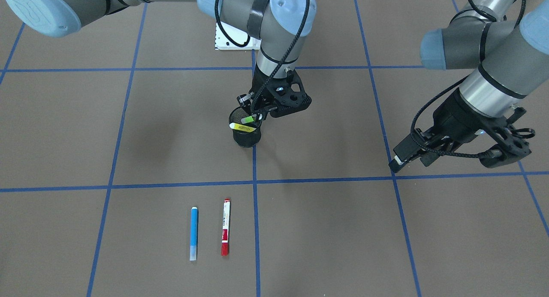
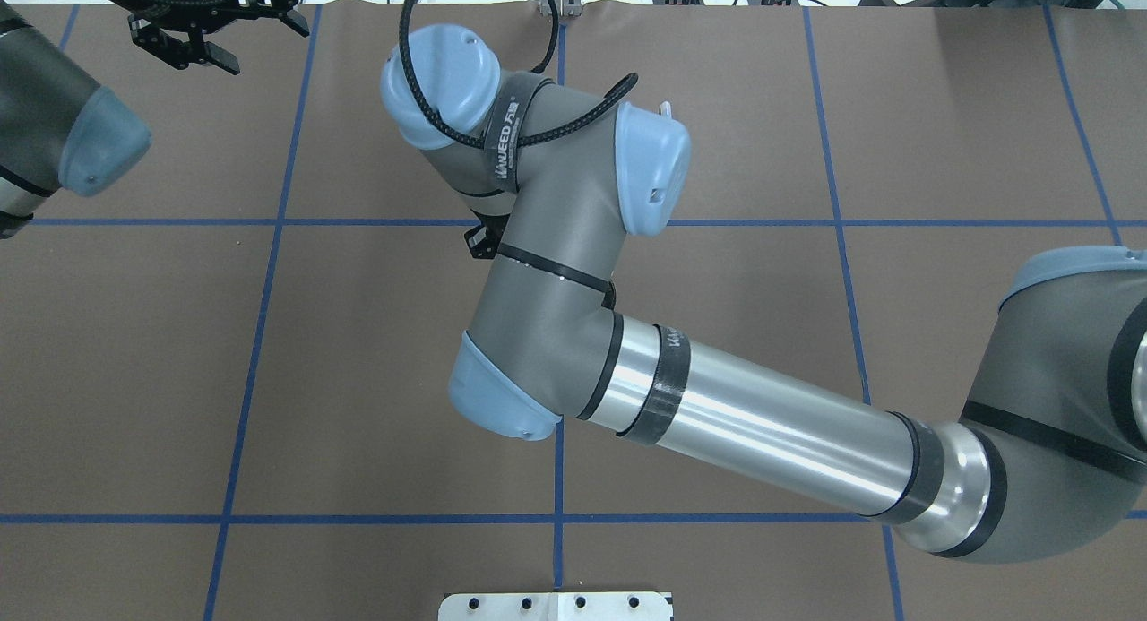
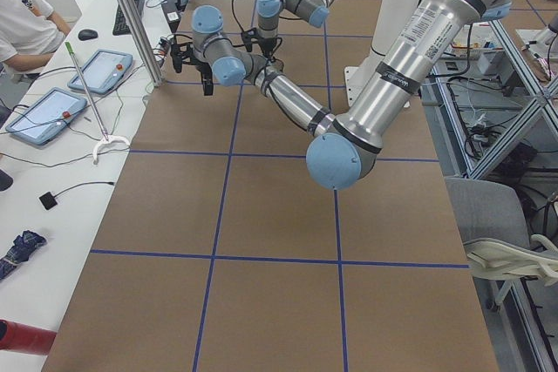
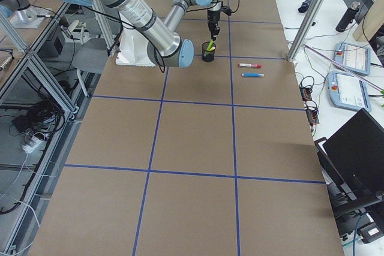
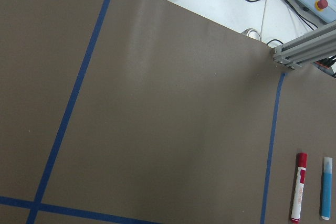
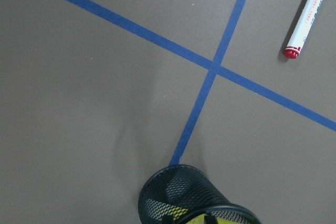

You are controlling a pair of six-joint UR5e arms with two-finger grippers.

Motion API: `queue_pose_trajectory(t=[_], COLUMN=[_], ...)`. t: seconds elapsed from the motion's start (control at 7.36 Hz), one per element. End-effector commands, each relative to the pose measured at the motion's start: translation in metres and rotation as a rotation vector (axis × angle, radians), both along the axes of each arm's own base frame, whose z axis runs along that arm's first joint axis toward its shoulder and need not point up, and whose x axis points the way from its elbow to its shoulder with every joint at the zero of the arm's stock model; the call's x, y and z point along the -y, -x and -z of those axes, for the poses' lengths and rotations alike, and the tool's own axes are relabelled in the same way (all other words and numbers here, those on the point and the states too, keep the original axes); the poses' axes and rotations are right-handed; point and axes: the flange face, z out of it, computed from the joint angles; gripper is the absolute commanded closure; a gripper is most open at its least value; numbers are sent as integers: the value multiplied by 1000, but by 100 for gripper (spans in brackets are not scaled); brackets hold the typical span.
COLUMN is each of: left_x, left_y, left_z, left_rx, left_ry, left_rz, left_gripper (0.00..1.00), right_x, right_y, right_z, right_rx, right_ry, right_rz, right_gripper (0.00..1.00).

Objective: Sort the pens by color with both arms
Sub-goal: 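Lower the right gripper and grasp the green highlighter, then lift the green highlighter out and carry it toward the other pens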

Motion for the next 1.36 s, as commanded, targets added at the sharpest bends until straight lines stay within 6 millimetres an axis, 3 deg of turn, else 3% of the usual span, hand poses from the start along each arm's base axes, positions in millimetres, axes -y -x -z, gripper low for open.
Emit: queue_pose_trajectory(t=[0.0,0.14,0.27,0.41,0.54,0.68,0.82,0.95,1.22], left_x=[1,1,1,-2,-3,-4,-7,-12,-21], left_y=[0,-1,0,1,1,2,3,6,11], left_z=[-2,-3,-6,-16,-15,-16,-13,-11,-16], left_rx=[1,2,4,9,8,7,4,1,0], left_ry=[2,1,4,12,11,13,6,2,1], left_rz=[1,-1,-1,-2,-2,-1,-1,0,0], left_gripper=[1,1,1,1,1,1,1,1,1], right_x=[0,0,9,23,48,72,90,121,142], right_y=[-86,-106,-105,-102,-85,-79,-57,-28,20], right_z=[44,49,29,-13,-38,-44,-45,-28,-49], right_rx=[108,176,318,432,450,483,463,453,360], right_ry=[-107,-185,-231,-302,-374,-502,-519,-544,-552], right_rz=[-100,-143,-282,-419,-506,-674,-738,-847,-855], right_gripper=[100,100,100,100,100,100,100,100,100])
